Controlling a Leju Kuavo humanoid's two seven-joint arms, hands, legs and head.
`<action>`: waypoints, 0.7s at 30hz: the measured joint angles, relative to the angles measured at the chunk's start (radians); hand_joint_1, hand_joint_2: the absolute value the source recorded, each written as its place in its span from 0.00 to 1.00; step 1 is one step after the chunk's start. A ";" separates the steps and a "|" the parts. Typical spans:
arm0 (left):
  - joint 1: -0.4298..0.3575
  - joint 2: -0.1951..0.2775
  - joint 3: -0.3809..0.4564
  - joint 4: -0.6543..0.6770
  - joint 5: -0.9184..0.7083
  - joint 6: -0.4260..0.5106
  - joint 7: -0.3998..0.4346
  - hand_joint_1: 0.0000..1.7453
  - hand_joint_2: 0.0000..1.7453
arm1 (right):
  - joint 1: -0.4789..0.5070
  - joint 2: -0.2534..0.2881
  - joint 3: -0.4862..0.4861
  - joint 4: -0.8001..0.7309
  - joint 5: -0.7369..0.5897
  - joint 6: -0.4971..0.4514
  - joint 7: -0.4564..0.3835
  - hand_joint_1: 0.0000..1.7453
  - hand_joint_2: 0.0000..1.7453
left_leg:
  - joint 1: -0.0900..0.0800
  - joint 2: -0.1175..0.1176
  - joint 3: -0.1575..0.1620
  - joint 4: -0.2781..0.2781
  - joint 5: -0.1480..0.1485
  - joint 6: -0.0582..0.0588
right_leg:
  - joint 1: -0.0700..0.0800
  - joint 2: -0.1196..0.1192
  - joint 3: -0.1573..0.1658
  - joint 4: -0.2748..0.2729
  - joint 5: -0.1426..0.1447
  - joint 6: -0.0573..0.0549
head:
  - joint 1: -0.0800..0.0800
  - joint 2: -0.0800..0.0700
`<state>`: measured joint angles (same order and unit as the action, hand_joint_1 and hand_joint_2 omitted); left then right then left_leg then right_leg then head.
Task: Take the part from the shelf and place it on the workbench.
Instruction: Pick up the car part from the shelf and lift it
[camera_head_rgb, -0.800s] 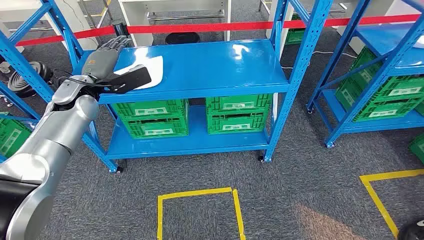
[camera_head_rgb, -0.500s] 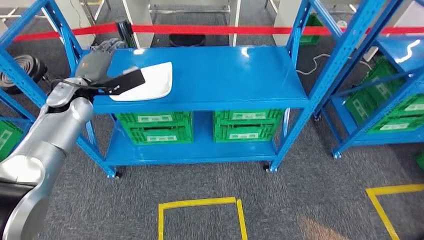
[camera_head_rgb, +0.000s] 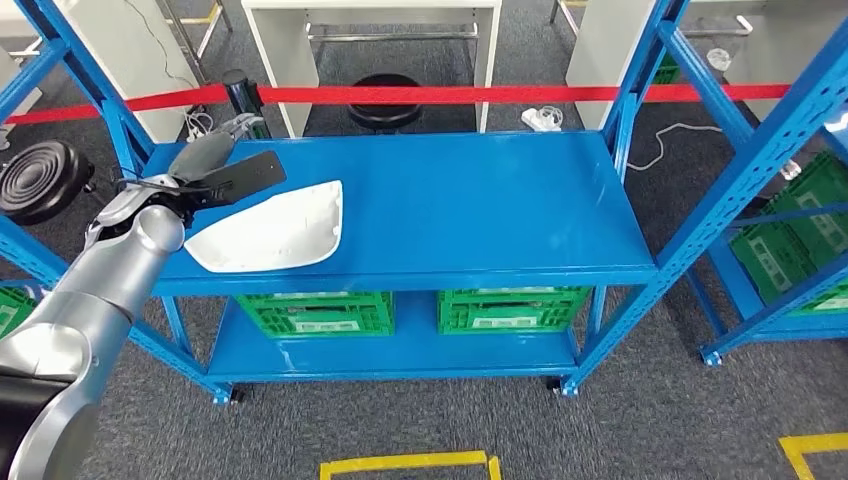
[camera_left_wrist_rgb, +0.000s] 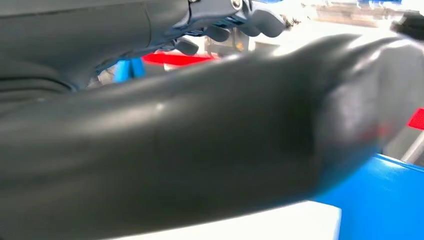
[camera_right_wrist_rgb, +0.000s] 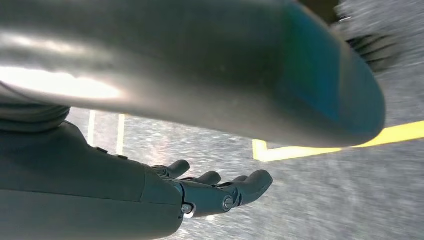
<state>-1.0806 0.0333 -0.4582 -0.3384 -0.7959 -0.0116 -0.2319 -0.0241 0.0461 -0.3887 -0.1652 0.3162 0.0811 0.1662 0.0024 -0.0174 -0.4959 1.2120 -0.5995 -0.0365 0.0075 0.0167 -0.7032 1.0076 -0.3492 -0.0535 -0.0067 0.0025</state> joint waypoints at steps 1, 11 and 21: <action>0.005 0.003 0.003 0.000 0.010 -0.011 -0.006 0.00 0.00 | -0.002 -0.001 0.000 0.000 0.001 0.002 0.001 0.00 0.00 | 0.002 0.004 -0.042 0.042 -0.036 -0.004 | -0.002 0.001 0.015 0.000 -0.014 -0.002 | 0.000 0.000; 0.041 0.036 0.006 -0.002 0.030 -0.038 -0.028 0.00 0.00 | 0.000 0.003 0.000 0.001 0.009 0.007 0.004 0.00 0.00 | -0.001 0.009 -0.123 -0.213 0.181 0.013 | -0.003 0.011 0.100 0.007 -0.103 0.019 | 0.001 0.000; 0.046 0.046 0.006 -0.006 0.067 -0.086 -0.037 0.00 0.00 | -0.009 0.002 0.001 0.001 0.024 0.004 0.005 0.00 0.00 | -0.005 0.000 -0.120 -0.212 0.173 0.029 | -0.005 0.003 0.116 -0.009 -0.113 0.031 | 0.004 0.000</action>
<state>-1.0344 0.0793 -0.4520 -0.3446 -0.7293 -0.0977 -0.2693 -0.0327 0.0481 -0.3876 -0.1644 0.3404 0.0854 0.1708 -0.0023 -0.0177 -0.6157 1.0001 -0.4263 -0.0075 0.0027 0.0195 -0.5871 0.9989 -0.4626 -0.0224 -0.0023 0.0024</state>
